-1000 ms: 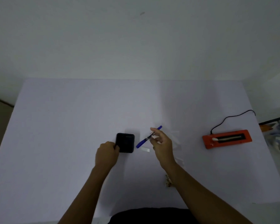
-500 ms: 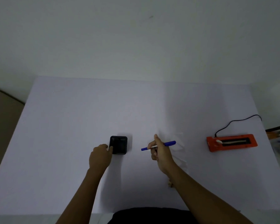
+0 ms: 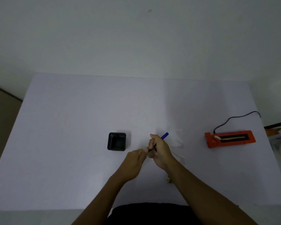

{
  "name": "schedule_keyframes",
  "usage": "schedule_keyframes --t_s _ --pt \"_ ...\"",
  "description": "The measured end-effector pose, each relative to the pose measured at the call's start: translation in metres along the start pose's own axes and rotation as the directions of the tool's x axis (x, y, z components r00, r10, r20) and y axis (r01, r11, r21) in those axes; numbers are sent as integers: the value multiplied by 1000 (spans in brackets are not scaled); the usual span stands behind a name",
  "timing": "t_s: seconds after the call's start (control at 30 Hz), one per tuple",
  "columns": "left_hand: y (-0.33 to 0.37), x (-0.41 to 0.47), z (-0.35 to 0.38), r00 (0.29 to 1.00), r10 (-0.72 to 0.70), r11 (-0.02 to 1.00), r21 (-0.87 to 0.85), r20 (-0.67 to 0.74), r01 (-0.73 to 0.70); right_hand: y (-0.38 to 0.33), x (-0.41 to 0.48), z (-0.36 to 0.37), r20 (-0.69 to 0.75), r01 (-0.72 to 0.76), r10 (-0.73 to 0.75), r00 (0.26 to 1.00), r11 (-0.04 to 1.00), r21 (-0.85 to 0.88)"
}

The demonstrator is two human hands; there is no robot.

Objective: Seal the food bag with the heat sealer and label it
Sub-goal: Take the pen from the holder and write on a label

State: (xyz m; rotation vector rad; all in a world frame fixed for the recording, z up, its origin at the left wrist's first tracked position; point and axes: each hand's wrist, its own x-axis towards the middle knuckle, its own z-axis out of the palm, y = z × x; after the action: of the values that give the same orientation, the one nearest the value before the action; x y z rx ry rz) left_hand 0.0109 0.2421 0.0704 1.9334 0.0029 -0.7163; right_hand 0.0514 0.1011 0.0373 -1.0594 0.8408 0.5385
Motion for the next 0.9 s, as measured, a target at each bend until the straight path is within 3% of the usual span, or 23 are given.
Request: schedule_keyframes --t_s 0.03,0.1,0.17,0.23,0.3,0.37,0.43,0.77,0.9 --pt "5 -4 0 995 -78 986 -143 55 85 -1 1 -3 -9 -2 3 1000 998 65" --pt "8 -14 -5 952 -208 845 -450 223 290 -6 7 -18 -77 24 -6 997 973 231" --pt "0 -27 -15 908 -268 753 -518 322 406 -15 14 -39 -154 70 -34 987 968 240" --pt "-22 -31 -21 916 -330 834 -384 229 397 -23 17 -51 -183 85 -65 981 991 105" --pt "-52 -24 -21 949 -308 948 -106 -59 301 -26 18 -49 -147 89 -89 985 996 -6" --pt "-81 -10 -18 934 -214 955 138 -286 261 -23 17 -37 -109 80 -90 990 993 -86" --pt "-105 2 -17 906 -158 927 258 -392 273 -11 16 -26 -103 69 -85 991 987 -146" --pt "-143 27 -16 867 -206 790 447 -453 421 44 6 -29 -162 -8 -45 986 951 -310" --pt "-145 28 -13 879 -218 789 454 -424 414 49 7 -37 -179 -8 -55 982 941 -337"
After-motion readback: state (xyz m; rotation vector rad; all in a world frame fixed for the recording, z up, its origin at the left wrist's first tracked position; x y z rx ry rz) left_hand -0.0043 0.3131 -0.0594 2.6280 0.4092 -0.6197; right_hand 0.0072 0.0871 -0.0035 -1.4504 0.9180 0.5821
